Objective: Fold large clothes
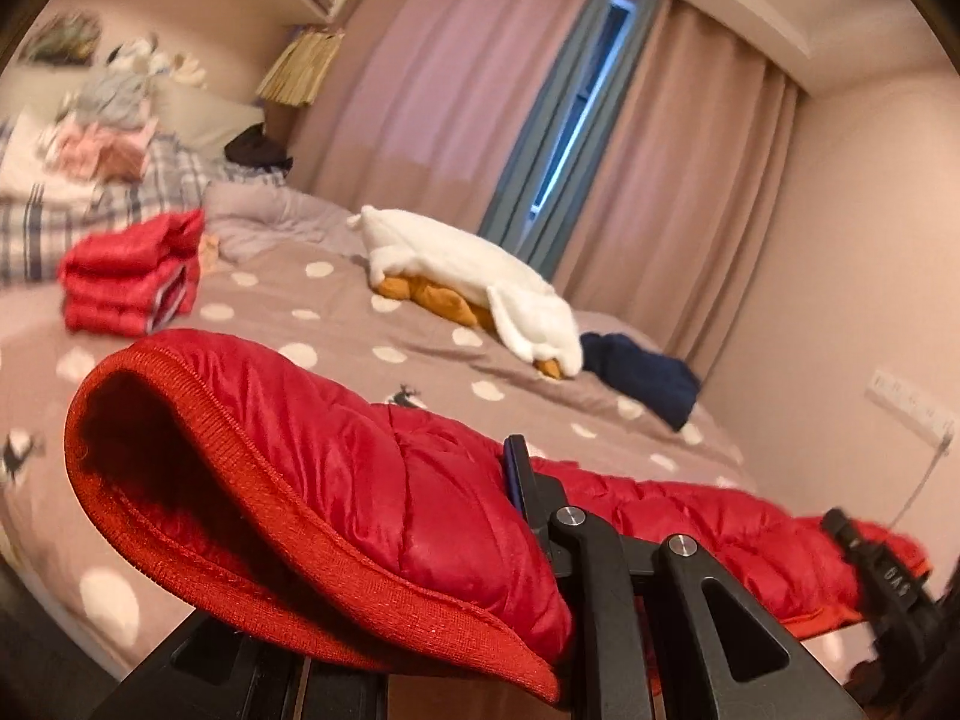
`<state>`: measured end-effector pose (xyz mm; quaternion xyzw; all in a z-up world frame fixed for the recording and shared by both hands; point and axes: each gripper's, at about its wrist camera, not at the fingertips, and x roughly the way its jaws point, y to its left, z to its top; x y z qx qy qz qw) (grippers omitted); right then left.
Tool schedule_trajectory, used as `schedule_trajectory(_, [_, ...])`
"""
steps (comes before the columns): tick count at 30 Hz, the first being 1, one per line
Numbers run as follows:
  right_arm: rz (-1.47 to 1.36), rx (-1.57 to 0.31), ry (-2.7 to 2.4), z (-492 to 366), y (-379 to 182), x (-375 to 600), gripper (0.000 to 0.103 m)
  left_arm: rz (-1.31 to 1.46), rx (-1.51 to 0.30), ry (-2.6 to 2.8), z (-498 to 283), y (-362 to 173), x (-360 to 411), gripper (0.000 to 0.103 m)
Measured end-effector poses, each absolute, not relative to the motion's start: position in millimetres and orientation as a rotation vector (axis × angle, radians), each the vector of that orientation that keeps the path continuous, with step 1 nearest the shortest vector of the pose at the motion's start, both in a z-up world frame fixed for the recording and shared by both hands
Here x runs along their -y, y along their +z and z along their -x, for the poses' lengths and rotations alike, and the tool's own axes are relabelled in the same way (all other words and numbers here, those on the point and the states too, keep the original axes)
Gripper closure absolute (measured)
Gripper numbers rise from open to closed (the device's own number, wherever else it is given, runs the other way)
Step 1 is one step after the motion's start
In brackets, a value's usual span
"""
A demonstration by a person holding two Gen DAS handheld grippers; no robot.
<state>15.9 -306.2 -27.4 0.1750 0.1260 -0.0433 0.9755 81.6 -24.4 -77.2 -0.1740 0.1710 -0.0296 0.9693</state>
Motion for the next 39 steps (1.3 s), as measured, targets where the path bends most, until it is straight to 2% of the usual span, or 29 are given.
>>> schedule_trajectory(8, [-0.308, -0.333, -0.161, -101, -26, 301, 0.087, 0.326, -0.588, 0.003, -197, -79, 30, 0.085])
schedule_trajectory(14, [-0.237, -0.432, -0.217, -181, -49, 293, 0.087, 0.294, -0.766, 0.039, -262, -127, 30, 0.085])
schedule_trajectory(20, [-0.279, -0.490, -0.249, -203, -84, 302, 0.087, 0.175, -0.750, 0.040, -260, -154, 43, 0.085])
schedule_trajectory(22, [-0.284, -0.478, -0.249, -203, -83, 303, 0.086, 0.144, -0.684, 0.035, -252, -150, 46, 0.085])
schedule_trajectory(39, [-0.188, -0.514, -0.257, -203, -83, 302, 0.086, 0.200, -0.635, 0.005, -262, -147, 43, 0.085])
